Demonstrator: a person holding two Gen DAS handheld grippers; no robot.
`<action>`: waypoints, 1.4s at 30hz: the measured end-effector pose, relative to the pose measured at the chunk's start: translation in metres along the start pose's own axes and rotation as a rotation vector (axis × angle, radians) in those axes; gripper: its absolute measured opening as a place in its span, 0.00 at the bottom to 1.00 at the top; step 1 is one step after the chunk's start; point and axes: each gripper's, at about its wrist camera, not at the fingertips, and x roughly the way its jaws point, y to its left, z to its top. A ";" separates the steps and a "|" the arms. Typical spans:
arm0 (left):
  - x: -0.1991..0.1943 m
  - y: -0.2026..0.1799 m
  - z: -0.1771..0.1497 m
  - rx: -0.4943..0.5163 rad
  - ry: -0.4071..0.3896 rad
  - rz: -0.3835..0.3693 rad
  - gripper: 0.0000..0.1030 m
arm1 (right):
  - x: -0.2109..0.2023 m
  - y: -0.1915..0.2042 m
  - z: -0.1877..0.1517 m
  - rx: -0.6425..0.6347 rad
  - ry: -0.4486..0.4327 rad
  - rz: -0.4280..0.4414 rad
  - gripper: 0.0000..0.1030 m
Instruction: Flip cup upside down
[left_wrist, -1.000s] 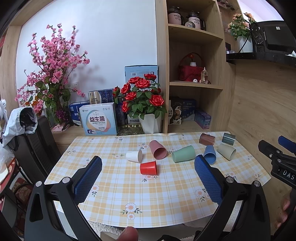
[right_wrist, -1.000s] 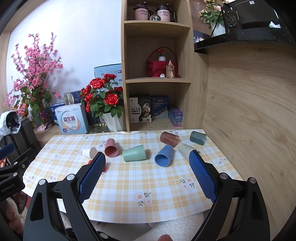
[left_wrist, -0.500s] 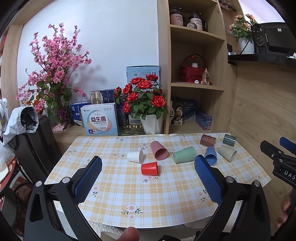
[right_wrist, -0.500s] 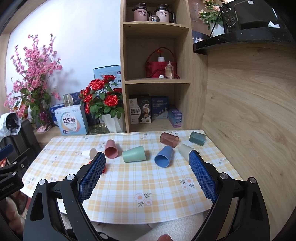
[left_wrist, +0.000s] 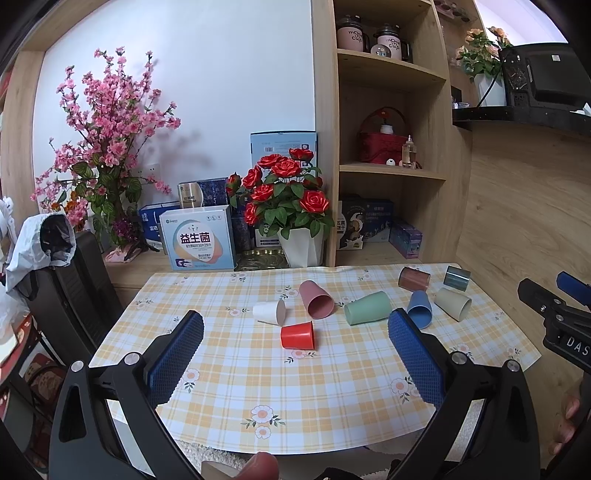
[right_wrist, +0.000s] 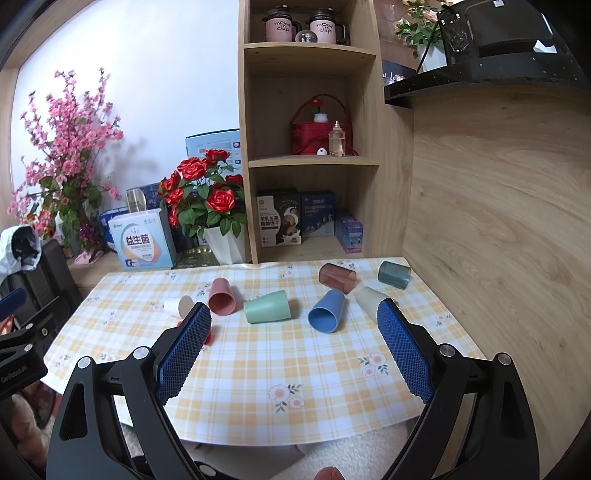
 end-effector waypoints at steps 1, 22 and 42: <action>0.000 0.000 0.000 0.000 0.000 0.000 0.95 | 0.000 0.000 0.000 0.000 0.000 -0.001 0.86; 0.000 0.000 -0.001 -0.001 -0.002 0.000 0.95 | 0.001 -0.001 0.000 0.001 0.003 0.001 0.86; 0.001 -0.004 -0.002 -0.007 0.007 0.004 0.95 | 0.001 -0.001 -0.003 0.008 0.020 0.005 0.86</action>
